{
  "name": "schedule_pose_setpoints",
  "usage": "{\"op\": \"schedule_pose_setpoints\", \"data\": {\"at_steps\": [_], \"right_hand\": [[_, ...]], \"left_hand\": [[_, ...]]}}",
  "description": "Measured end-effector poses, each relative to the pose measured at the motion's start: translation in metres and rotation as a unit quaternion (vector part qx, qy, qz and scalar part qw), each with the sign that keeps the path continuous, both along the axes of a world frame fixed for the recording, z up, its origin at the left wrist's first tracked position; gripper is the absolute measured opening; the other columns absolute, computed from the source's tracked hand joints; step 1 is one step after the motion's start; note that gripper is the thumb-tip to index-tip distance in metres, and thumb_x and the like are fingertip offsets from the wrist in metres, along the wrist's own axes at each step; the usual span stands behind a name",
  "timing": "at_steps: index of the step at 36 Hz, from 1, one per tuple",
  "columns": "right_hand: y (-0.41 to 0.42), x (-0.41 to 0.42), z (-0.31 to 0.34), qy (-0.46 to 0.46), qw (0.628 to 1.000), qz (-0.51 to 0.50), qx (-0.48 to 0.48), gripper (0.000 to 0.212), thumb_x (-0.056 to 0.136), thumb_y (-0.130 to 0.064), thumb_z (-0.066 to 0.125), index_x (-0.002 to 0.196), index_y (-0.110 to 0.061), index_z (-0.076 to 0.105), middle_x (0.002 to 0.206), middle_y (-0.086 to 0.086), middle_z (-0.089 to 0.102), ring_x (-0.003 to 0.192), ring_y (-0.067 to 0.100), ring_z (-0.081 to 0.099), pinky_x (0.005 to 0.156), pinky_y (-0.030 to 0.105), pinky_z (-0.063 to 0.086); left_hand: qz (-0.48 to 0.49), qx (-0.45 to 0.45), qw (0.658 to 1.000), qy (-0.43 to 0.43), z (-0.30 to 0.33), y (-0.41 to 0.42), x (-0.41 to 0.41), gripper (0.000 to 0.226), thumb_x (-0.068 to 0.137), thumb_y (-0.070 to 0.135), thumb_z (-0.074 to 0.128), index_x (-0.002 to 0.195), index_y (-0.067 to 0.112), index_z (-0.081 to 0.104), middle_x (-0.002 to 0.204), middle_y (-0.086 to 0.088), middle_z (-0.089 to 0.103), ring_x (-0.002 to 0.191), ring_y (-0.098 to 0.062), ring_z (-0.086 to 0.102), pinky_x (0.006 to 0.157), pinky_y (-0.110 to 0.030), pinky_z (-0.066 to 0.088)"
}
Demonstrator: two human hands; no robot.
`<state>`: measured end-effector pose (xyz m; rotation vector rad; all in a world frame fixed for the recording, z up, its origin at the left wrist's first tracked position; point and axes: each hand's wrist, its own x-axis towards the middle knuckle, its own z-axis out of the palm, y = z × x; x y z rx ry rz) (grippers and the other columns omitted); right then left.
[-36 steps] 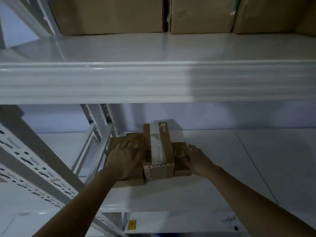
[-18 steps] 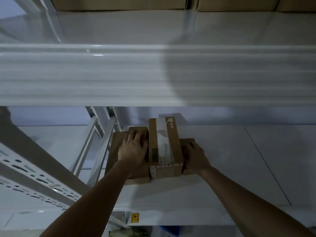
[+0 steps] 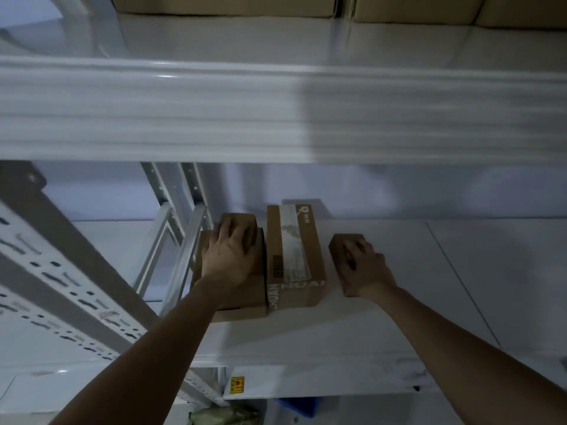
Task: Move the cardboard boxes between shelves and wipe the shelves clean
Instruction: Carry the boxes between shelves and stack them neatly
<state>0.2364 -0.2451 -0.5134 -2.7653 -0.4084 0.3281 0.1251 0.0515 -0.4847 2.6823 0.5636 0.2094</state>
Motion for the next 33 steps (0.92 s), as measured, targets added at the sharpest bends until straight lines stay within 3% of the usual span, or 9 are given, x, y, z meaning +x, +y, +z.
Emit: {"op": "schedule_pose_setpoints", "data": {"at_steps": [6, 10, 14, 19, 24, 29, 33], "right_hand": [[-0.015, 0.001, 0.055, -0.058, 0.997, 0.047, 0.017, 0.059, 0.101, -0.049, 0.046, 0.156, -0.038, 0.029, 0.166, -0.004, 0.013, 0.135, 0.041, 0.033, 0.107, 0.047, 0.042], [-0.009, -0.017, 0.095, -0.093, 0.988, 0.118, 0.038, 0.060, 0.101, -0.049, 0.047, 0.157, -0.037, 0.030, 0.165, -0.009, 0.013, 0.139, 0.037, 0.031, 0.109, 0.044, 0.039], [0.000, -0.057, 0.123, -0.103, 0.974, 0.186, 0.070, 0.060, 0.099, -0.048, 0.052, 0.156, -0.040, 0.034, 0.163, -0.011, 0.018, 0.141, 0.031, 0.031, 0.112, 0.041, 0.038], [0.008, -0.113, 0.142, -0.106, 0.948, 0.289, 0.080, 0.058, 0.098, -0.052, 0.052, 0.153, -0.044, 0.036, 0.163, -0.013, 0.021, 0.141, 0.027, 0.034, 0.111, 0.041, 0.041], [0.032, -0.173, 0.156, -0.071, 0.916, 0.387, 0.084, 0.057, 0.098, -0.048, 0.056, 0.153, -0.043, 0.039, 0.162, -0.014, 0.021, 0.144, 0.019, 0.033, 0.114, 0.032, 0.034], [0.070, -0.226, 0.162, -0.057, 0.880, 0.468, 0.064, 0.059, 0.096, -0.058, 0.051, 0.152, -0.047, 0.036, 0.160, -0.017, 0.022, 0.144, 0.018, 0.030, 0.117, 0.044, 0.035], [0.109, -0.264, 0.159, -0.047, 0.854, 0.514, 0.066, 0.060, 0.093, -0.059, 0.048, 0.151, -0.047, 0.037, 0.158, -0.017, 0.024, 0.142, 0.021, 0.028, 0.118, 0.043, 0.032]], "left_hand": [[0.010, 0.037, 0.998, -0.059, 0.026, -0.002, -0.034, 0.053, 0.096, 0.047, 0.059, 0.146, 0.039, 0.044, 0.161, -0.006, 0.034, 0.147, -0.031, 0.036, 0.107, -0.057, 0.045], [0.027, 0.044, 0.996, -0.068, 0.042, -0.016, -0.064, 0.046, 0.095, 0.058, 0.051, 0.139, 0.047, 0.045, 0.148, 0.004, 0.043, 0.127, -0.025, 0.056, 0.089, -0.049, 0.058], [0.038, 0.041, 0.991, -0.125, 0.063, -0.050, -0.113, 0.039, 0.097, 0.060, 0.046, 0.132, 0.046, 0.053, 0.136, 0.015, 0.050, 0.107, -0.016, 0.064, 0.086, -0.042, 0.059], [0.052, 0.027, 0.992, -0.112, 0.085, -0.094, -0.183, 0.039, 0.100, 0.068, 0.038, 0.129, 0.048, 0.055, 0.130, 0.019, 0.052, 0.102, -0.009, 0.063, 0.085, -0.034, 0.058], [0.082, 0.036, 0.990, -0.109, 0.096, -0.108, -0.252, 0.049, 0.096, 0.071, 0.037, 0.134, 0.047, 0.054, 0.128, 0.022, 0.053, 0.105, -0.008, 0.061, 0.087, -0.033, 0.057], [0.126, 0.027, 0.985, -0.114, 0.103, -0.096, -0.322, 0.047, 0.099, 0.074, 0.034, 0.131, 0.049, 0.057, 0.122, 0.023, 0.054, 0.106, -0.004, 0.059, 0.088, -0.032, 0.057], [0.192, 0.051, 0.974, -0.109, 0.102, -0.072, -0.377, 0.042, 0.098, 0.071, 0.040, 0.127, 0.047, 0.060, 0.117, 0.026, 0.052, 0.101, -0.003, 0.058, 0.083, -0.025, 0.053]]}}
